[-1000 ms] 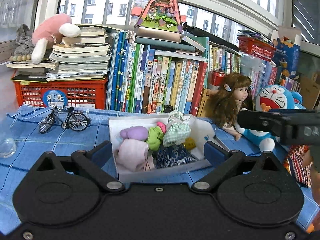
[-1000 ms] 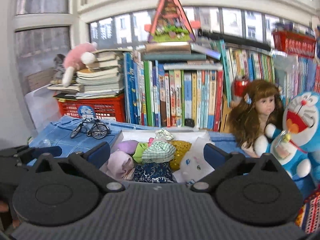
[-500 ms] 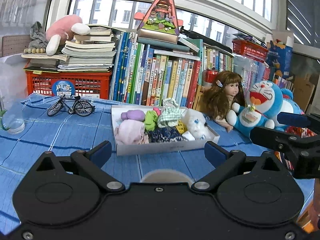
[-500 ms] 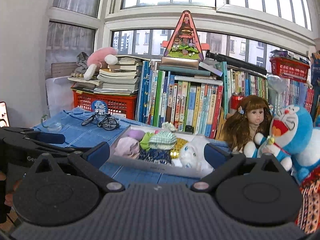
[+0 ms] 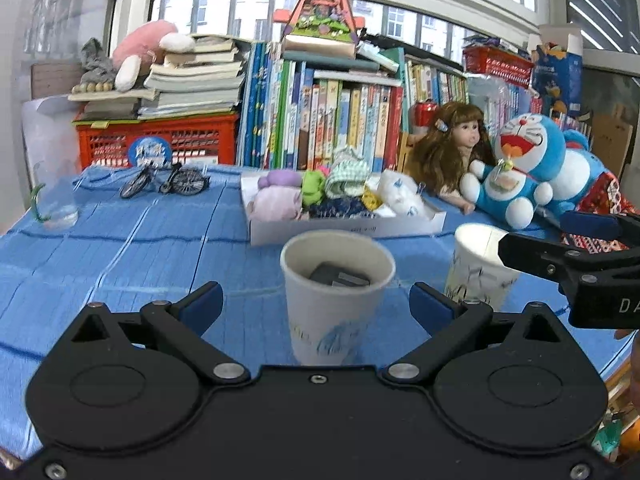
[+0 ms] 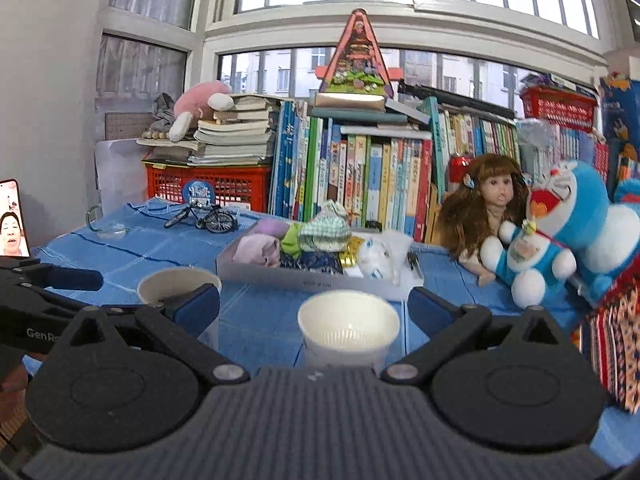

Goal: Organize soft objects

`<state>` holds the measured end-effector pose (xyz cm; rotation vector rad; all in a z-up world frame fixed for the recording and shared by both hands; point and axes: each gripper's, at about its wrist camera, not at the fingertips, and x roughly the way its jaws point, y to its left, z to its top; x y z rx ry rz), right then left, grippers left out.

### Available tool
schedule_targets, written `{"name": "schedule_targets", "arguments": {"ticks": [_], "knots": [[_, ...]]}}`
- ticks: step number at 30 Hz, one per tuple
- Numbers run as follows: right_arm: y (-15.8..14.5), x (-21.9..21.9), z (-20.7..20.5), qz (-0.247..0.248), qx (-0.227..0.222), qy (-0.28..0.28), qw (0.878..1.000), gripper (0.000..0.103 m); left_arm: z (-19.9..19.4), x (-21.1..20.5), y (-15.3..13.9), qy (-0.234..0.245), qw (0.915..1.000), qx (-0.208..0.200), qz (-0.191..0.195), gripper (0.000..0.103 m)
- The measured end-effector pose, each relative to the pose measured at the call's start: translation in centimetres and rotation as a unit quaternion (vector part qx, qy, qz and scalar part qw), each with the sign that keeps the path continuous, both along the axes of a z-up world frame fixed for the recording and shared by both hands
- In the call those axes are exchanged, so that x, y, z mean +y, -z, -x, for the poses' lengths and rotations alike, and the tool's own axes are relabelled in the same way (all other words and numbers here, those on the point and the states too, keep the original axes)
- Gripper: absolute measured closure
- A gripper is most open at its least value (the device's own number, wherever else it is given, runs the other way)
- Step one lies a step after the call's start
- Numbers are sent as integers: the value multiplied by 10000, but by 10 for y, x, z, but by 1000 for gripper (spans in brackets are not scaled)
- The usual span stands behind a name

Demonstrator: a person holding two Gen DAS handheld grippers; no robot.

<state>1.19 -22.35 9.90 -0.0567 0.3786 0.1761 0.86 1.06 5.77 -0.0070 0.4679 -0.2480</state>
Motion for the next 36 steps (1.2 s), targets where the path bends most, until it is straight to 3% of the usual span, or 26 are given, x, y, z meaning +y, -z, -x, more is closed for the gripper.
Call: {"name": "schedule_targets", "arguments": {"ticks": [8, 18, 36], "knots": [[33, 4, 10, 217, 242, 161, 9993, 0, 1, -3, 32, -283, 9986, 265, -348, 3], [64, 3, 9, 289, 677, 378, 9966, 0, -4, -3, 61, -463, 9959, 617, -473, 3], [88, 7, 2, 391, 1207, 512, 9906, 0, -10, -8, 71, -469, 9946, 764, -519, 0]]}}
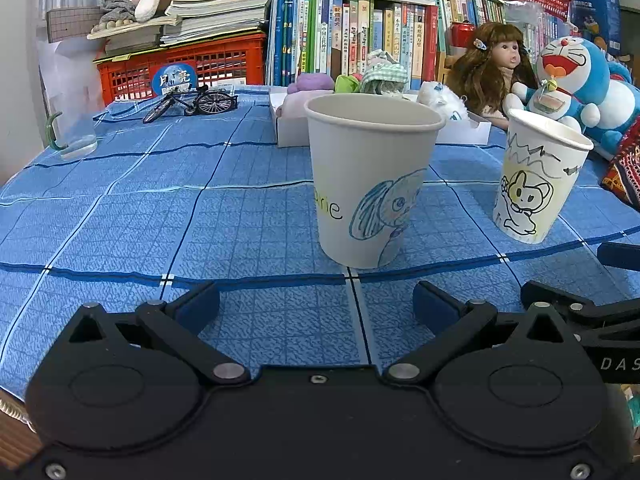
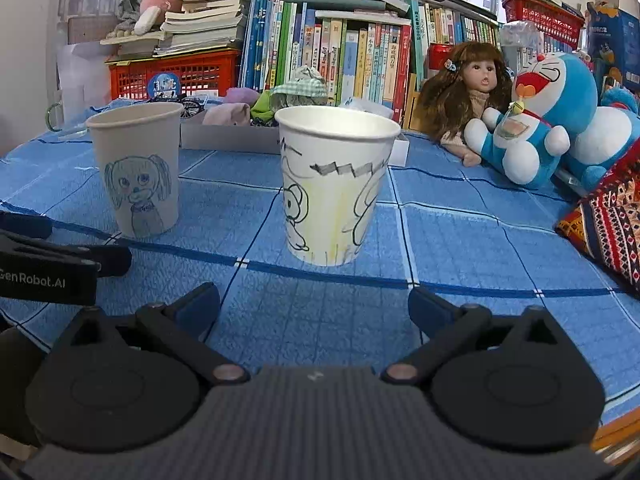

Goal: Organize soft objects

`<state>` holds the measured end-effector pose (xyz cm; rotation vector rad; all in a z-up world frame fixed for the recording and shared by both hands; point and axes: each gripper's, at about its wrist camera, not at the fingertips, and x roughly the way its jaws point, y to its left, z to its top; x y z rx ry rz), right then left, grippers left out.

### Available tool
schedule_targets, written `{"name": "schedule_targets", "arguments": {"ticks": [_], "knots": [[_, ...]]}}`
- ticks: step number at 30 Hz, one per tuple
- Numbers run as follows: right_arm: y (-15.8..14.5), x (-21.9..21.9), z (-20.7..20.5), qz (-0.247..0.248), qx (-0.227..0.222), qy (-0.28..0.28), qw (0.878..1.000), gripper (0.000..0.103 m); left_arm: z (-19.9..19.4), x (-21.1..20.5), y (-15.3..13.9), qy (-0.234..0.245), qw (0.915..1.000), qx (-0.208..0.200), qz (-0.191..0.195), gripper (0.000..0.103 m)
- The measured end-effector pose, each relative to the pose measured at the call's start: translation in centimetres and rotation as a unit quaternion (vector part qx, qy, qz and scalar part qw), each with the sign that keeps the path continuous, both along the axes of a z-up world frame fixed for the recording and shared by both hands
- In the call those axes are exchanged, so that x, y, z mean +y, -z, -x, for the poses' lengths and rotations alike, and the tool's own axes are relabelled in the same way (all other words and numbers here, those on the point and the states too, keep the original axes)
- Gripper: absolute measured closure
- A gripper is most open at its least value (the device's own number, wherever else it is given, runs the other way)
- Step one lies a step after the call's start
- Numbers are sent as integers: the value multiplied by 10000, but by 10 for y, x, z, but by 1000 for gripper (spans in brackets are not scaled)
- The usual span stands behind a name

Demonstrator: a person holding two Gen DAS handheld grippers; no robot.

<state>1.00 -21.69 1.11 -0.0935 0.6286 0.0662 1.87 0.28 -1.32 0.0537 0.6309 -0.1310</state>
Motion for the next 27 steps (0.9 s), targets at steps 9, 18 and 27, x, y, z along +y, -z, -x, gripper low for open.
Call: {"name": "schedule_targets", "arguments": {"ticks": [9, 18, 27], "knots": [[2, -1, -1, -144, 121, 47, 9998, 0, 0, 0, 1, -15, 10000, -16, 2, 0], [3, -1, -3, -173, 207, 51, 9996, 0, 1, 1, 1, -20, 10000, -24, 1, 0], [2, -3, -6, -198, 261, 44, 9995, 0, 1, 0, 1, -22, 10000, -23, 2, 0]]}}
